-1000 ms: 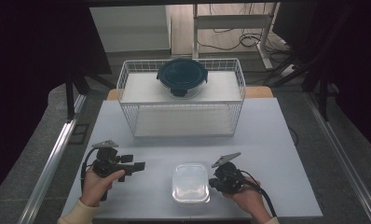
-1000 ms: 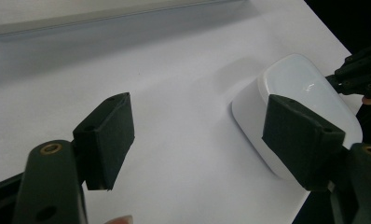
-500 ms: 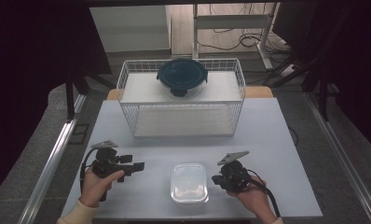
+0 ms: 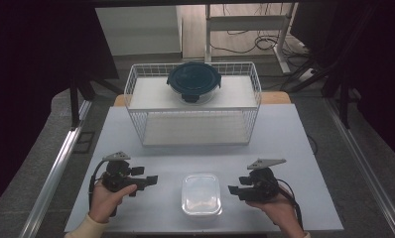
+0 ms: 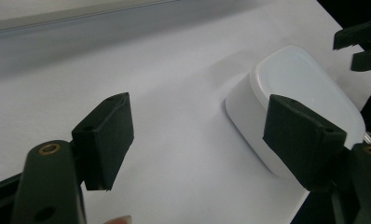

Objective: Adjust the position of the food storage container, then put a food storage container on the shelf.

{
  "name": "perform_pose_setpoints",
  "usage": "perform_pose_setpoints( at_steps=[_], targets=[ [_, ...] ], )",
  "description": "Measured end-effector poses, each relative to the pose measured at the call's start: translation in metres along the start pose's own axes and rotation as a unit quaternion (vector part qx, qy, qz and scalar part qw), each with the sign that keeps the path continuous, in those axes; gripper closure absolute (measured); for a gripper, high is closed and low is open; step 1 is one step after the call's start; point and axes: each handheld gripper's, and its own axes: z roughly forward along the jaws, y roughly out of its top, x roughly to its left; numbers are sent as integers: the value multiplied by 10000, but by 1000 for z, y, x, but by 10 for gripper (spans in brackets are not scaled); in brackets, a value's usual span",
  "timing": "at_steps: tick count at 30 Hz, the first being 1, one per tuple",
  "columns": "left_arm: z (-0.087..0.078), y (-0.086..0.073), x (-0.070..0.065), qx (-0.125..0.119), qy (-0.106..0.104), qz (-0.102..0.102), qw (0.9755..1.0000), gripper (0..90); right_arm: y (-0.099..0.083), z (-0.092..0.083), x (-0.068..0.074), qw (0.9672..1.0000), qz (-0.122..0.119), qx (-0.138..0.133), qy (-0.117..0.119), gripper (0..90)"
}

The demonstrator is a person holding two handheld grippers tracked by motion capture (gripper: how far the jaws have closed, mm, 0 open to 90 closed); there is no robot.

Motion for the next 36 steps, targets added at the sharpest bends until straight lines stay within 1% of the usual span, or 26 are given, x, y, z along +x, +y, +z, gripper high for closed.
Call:
perform_pose_setpoints(
  at_steps=[1,2,3,4,8,12,15,17,19,23,24,25,26,27,28,29,31,32,34,36],
  targets=[
    [0,0,-1,12,7,-25,10000,230,0,-1,-1,10000,37,-35,5,382],
    [0,0,-1,12,7,-25,10000,230,0,-1,-1,10000,37,-35,5,382],
    [0,-1,-3,32,-49,-57,10000,229,0,-2,-2,9999,97,-69,12,350],
    [0,-2,-5,26,-59,-63,10000,226,0,-2,-2,9999,127,-96,21,342],
    [-2,-5,-13,-2,-62,-60,10000,217,0,-1,-4,9997,185,-117,86,333],
    [0,-5,-17,7,-63,-144,9999,211,0,1,-5,9994,248,-133,176,334],
    [5,-6,-21,16,-148,-224,9996,212,1,1,-2,9993,222,-154,246,343],
    [8,-6,-22,14,-203,-278,9994,231,2,1,-1,9994,151,-152,283,354],
    [12,-7,-23,61,-274,-316,9991,238,3,2,1,9993,136,-141,315,358],
    [17,-7,-24,60,-293,-461,9985,239,4,3,2,9991,168,-140,363,359],
    [17,-7,-24,60,-293,-461,9985,240,4,3,2,9991,168,-140,363,359],
    [20,-7,-24,34,-356,-626,9974,239,5,5,3,9985,239,-155,458,361],
    [20,-7,-24,34,-356,-626,9974,240,6,6,3,9980,315,-139,527,361],
    [22,-7,-24,-17,-412,-788,9960,242,8,8,2,9975,390,-158,569,362],
    [22,-7,-24,-17,-412,-788,9960,242,8,8,2,9975,390,-158,569,362],
    [23,-6,-26,-87,-471,-912,9947,244,13,10,2,9963,536,-204,642,365],
    [24,-6,-28,-103,-574,-920,9941,244,17,12,1,9961,591,-128,637,365],
    [25,-6,-28,-67,-597,-879,9943,245,18,13,1,9954,654,-146,688,365],
    [27,-7,-28,-31,-637,-875,9941,245,18,14,3,9944,688,-215,767,365],
    [33,-10,-27,36,-813,-967,9920,245,16,15,6,9935,736,-289,815,365]
  ],
)
